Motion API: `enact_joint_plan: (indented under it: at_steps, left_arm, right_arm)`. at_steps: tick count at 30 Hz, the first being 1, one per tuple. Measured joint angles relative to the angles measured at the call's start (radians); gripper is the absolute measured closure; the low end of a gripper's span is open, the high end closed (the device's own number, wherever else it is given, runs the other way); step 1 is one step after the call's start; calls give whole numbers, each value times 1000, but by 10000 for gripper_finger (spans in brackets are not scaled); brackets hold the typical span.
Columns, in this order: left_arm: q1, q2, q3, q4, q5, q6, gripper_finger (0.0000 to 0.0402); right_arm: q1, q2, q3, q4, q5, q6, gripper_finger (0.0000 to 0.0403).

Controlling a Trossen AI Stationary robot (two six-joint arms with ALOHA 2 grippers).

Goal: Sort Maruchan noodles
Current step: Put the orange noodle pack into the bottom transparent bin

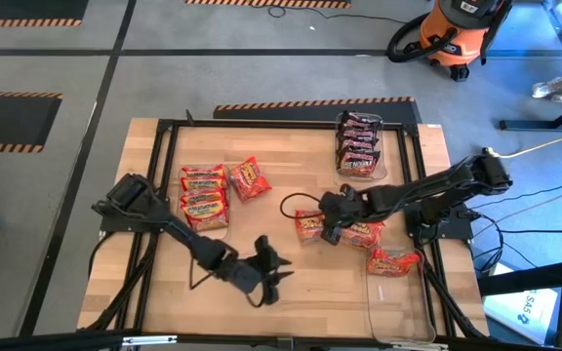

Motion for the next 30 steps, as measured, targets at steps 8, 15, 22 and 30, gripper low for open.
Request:
enact_joint_plan:
  at_steps: [8, 15, 22, 30]
  left_arm:
    - [109, 89, 27, 71, 76, -23, 280]
    - [172, 164, 46, 31, 114, -30, 280]
    - [194, 150, 46, -175, 66, -119, 280]
    - [161, 93, 47, -250, 72, -172, 280]
  right_arm:
    - [0, 85, -7, -12, 48, -2, 206]
    - [1, 125, -8, -11, 4, 10, 206]
    - [46, 125, -8, 39, -202, 79, 206]
    - [109, 109, 43, 67, -271, 51, 206]
